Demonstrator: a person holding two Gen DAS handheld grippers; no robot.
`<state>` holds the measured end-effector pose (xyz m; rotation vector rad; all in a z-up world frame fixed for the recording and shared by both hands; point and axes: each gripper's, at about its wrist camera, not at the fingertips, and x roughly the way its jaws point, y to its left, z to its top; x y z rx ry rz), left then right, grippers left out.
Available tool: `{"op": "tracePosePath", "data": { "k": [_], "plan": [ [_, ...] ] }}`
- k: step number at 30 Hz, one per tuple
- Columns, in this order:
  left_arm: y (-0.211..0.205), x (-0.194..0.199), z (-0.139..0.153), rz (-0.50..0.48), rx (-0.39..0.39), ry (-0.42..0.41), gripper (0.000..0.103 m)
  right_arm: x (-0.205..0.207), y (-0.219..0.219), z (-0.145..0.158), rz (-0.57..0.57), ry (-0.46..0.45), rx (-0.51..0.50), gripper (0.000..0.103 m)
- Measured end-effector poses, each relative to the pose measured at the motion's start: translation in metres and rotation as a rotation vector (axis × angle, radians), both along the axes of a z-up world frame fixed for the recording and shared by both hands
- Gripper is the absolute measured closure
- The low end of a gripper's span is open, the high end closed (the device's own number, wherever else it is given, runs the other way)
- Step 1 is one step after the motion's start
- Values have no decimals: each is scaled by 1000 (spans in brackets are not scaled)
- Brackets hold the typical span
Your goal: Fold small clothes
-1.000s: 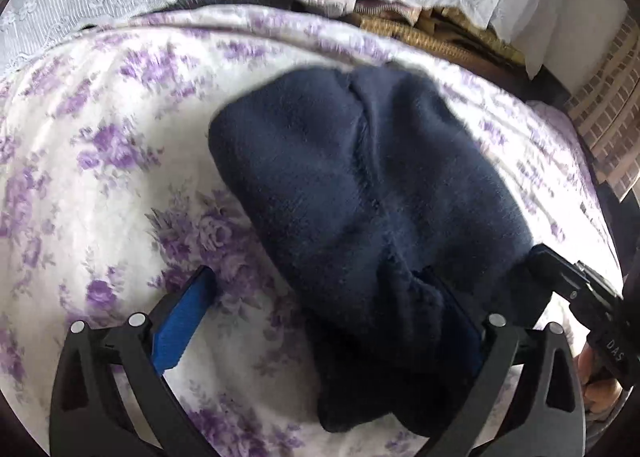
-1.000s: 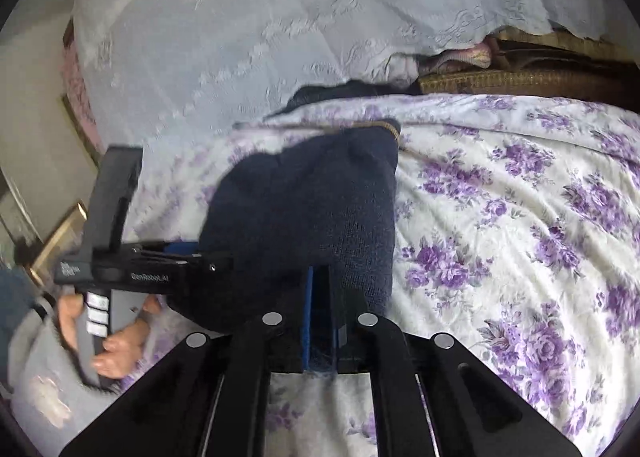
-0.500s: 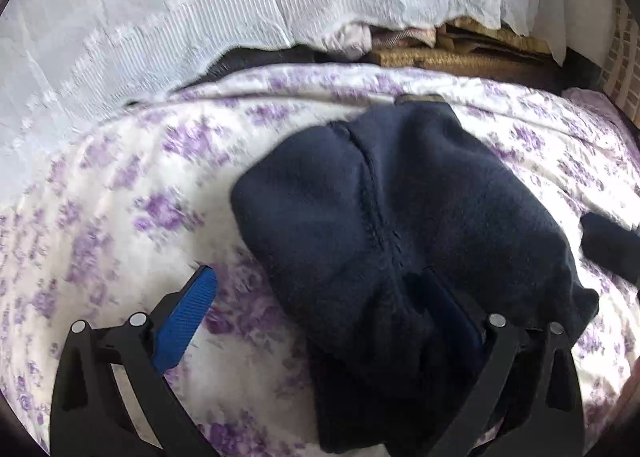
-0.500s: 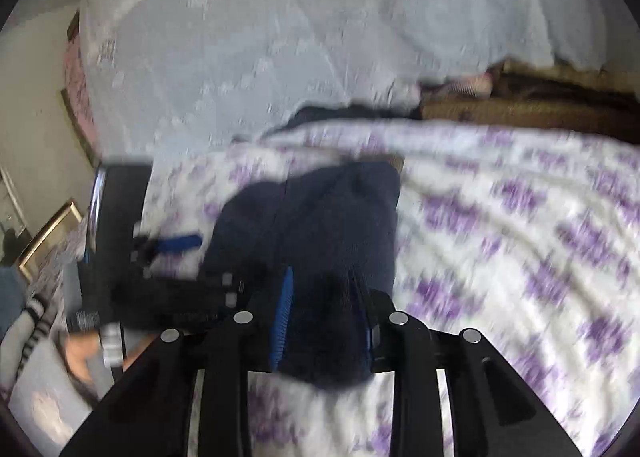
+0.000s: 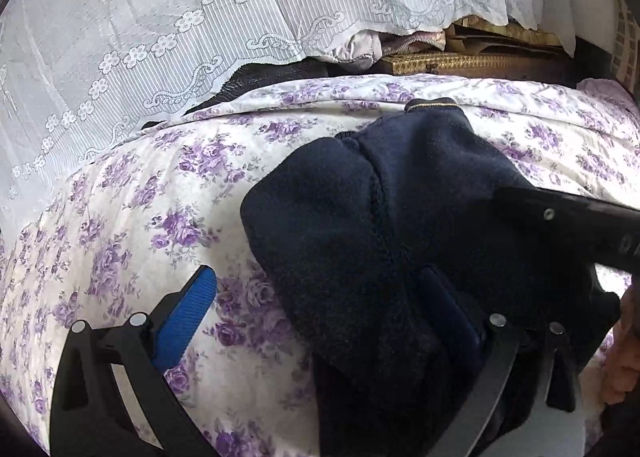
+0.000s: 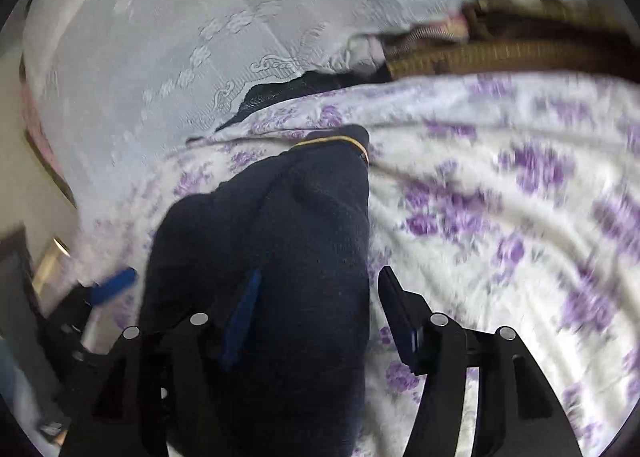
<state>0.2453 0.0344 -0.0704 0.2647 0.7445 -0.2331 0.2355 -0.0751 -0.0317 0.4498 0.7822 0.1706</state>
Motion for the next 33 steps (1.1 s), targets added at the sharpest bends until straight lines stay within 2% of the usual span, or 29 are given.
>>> {"op": "tracePosePath", "data": {
  "k": [3, 6, 8, 10, 13, 17, 21, 22, 25, 33],
  "plan": [
    [1, 1, 1, -3, -12, 10, 4, -11, -1, 3, 9, -19, 2, 40],
    [6, 3, 2, -42, -88, 71, 4, -19, -9, 7, 5, -37, 30, 31],
    [11, 7, 1, -89, -178, 141, 4, -19, -16, 5, 16, -36, 78, 29],
    [17, 15, -4, -138, -293, 252, 4, -18, -22, 1, 36, -22, 151, 28],
    [29, 29, -17, -124, -410, 372, 4, -14, -25, -9, 55, 10, 238, 27],
    [39, 36, -22, -138, -517, 434, 5, -12, -22, -12, 83, 20, 286, 27],
    [39, 36, -25, -232, -645, 516, 5, -9, -17, -16, 115, 38, 312, 25],
    [36, 36, -26, -250, -654, 534, 5, -9, -17, -17, 120, 44, 312, 25],
    [30, 36, -32, -245, -611, 543, 5, -5, -14, -23, 143, 69, 324, 22],
    [17, 38, -30, -240, -561, 494, 5, 5, -4, -25, 124, 49, 301, 22]
  ]
}}
